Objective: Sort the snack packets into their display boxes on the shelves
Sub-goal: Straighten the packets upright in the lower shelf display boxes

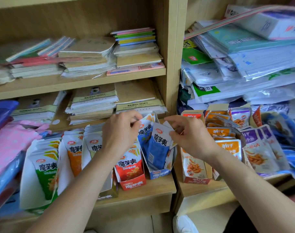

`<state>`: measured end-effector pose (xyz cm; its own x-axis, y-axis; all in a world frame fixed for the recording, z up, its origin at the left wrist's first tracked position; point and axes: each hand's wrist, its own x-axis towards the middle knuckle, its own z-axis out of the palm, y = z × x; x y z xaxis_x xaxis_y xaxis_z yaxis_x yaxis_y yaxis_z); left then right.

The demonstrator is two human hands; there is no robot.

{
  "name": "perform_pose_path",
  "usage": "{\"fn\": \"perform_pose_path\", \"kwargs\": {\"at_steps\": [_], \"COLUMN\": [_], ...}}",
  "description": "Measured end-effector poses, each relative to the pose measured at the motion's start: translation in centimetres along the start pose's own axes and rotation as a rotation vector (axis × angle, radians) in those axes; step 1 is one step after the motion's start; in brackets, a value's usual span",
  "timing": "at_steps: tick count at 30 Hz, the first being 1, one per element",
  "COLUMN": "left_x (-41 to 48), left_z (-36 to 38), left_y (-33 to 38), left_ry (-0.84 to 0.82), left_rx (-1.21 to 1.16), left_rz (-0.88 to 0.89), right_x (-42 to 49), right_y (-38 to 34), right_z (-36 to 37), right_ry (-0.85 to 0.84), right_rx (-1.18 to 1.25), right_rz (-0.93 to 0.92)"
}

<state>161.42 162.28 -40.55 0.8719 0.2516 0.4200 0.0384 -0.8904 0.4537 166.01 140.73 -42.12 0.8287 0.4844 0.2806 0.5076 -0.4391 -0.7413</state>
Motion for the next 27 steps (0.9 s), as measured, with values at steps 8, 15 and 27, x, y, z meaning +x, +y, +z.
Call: {"fn": "perform_pose_path", "kwargs": {"at_steps": [8, 15, 27], "left_x": [2.0, 1.0, 0.5], "left_z": [0.5, 0.3, 0.2], "left_y": [-1.1, 0.6, 0.2], "left_ry": [0.038, -0.188, -0.222], "left_rx": [0.064, -0.051, 0.052], "left_rz": [0.074, 0.199, 0.183], "right_x": [0.4, 1.1, 1.8], "right_y": [0.5, 1.1, 0.2], "right_z": [0.3, 1.2, 1.3], "right_ry": [0.034, 0.067, -0.128], "right_rx": [0.069, 0.262, 0.444], "right_rz": [0.078, 0.245, 0.266]}}
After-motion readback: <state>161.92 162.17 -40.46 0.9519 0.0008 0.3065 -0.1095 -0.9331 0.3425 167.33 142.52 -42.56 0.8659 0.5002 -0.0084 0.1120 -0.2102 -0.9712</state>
